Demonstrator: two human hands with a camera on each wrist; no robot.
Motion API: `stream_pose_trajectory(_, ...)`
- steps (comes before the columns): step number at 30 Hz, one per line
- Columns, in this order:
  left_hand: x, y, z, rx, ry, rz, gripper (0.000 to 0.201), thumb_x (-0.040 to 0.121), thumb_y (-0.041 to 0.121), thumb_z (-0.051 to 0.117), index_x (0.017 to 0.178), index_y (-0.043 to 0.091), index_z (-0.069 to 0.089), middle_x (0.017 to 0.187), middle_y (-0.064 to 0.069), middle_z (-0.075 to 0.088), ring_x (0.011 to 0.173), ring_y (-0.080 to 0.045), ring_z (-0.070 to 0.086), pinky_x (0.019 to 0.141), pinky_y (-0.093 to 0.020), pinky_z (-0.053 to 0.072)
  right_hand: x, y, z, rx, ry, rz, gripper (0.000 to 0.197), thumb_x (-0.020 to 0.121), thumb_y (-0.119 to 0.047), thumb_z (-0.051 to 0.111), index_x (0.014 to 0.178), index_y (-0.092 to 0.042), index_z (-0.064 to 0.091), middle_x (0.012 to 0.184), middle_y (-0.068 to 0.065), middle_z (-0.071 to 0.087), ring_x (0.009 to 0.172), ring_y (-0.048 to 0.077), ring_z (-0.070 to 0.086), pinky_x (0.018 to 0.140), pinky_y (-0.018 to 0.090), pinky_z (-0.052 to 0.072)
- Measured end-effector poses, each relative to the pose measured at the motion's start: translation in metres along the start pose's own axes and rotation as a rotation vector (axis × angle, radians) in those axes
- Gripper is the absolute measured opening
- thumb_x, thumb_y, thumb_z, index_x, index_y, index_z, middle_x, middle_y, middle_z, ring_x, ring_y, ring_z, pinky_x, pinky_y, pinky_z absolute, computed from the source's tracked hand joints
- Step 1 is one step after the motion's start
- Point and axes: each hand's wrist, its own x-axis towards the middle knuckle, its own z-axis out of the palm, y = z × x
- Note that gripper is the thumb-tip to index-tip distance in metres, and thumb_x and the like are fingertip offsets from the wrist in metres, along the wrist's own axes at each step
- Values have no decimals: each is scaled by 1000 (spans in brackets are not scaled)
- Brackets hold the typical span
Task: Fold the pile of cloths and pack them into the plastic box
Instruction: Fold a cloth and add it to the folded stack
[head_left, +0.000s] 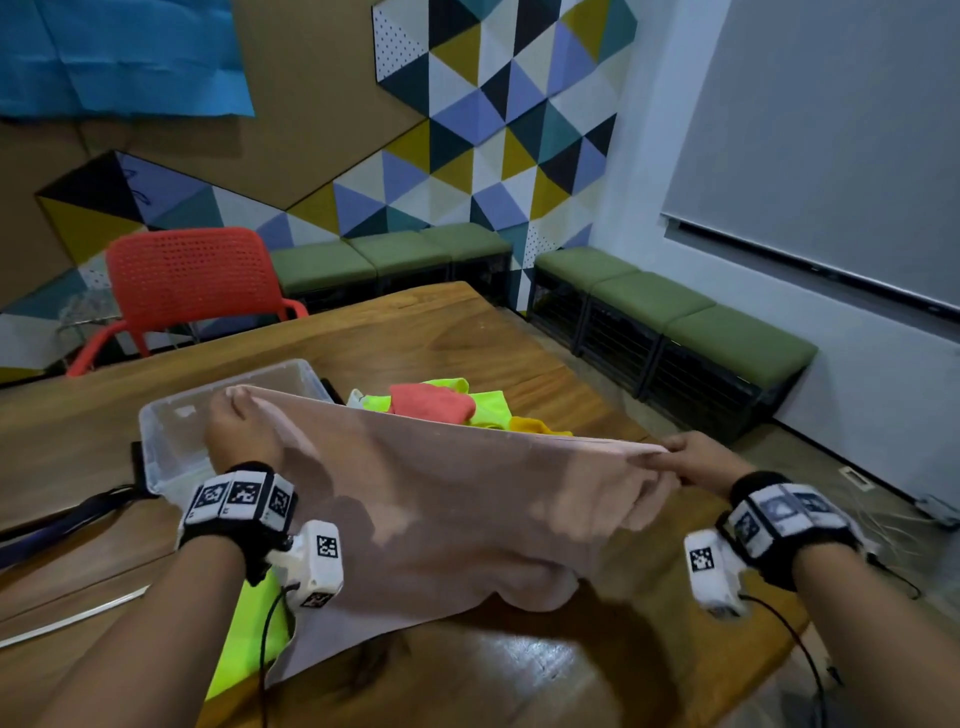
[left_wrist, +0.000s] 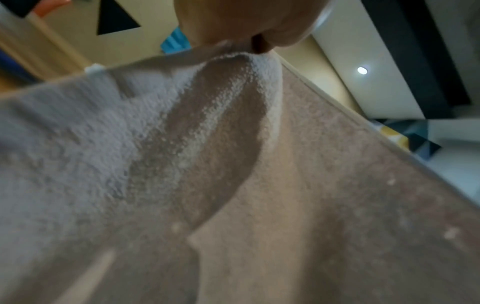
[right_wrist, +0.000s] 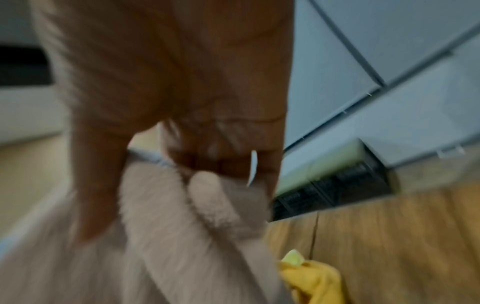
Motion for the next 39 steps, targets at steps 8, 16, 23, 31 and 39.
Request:
stream_pose_trajectory(8, -37, -31, 37, 168, -321, -95, 30, 96, 12, 42, 116, -5, 57, 121, -30, 57, 111, -42, 53, 91, -39, 41, -10, -24, 68, 563, -106, 33, 16, 90, 1, 53, 80, -12, 54, 67, 6, 59, 49, 5, 59, 50, 17, 48)
stream_pose_trajectory(16, -118, -42, 50, -52, -685, 65, 10, 89, 3, 54, 92, 8, 63, 85, -5, 62, 71, -8, 55, 55, -10, 46, -33, -70, 154, 795, -473, -66, 37, 87, 21, 36, 105, -5, 55, 86, 7, 63, 68, 12, 67, 63, 22, 57)
stream_pose_trajectory(23, -127, -55, 39, 13, -735, 160, 22, 86, -5, 53, 86, 9, 71, 92, -1, 63, 89, -11, 57, 78, -12, 45, -31, -78, 170, 310, -207, -219, 13, 81, 2, 66, 74, -5, 58, 58, 6, 55, 40, 4, 56, 42, 16, 47)
stream_pose_trajectory(31, -144, -75, 38, 94, -807, 488, 49, 74, 47, 67, 113, 18, 63, 105, 12, 50, 100, -1, 52, 89, -19, 45, -29, -86, 173, 621, -151, -6, 30, 85, -4, 65, 61, -4, 46, 46, 7, 55, 27, 10, 49, 32, 15, 41)
stream_pose_trajectory(39, -115, -39, 47, -57, -780, 534, 25, 79, 29, 71, 97, 11, 70, 91, 12, 58, 88, 9, 54, 78, -5, 42, -28, -96, 150, 603, -102, -34, 44, 91, -21, 59, 52, -11, 41, 33, -6, 41, 25, 3, 37, 31, 13, 28)
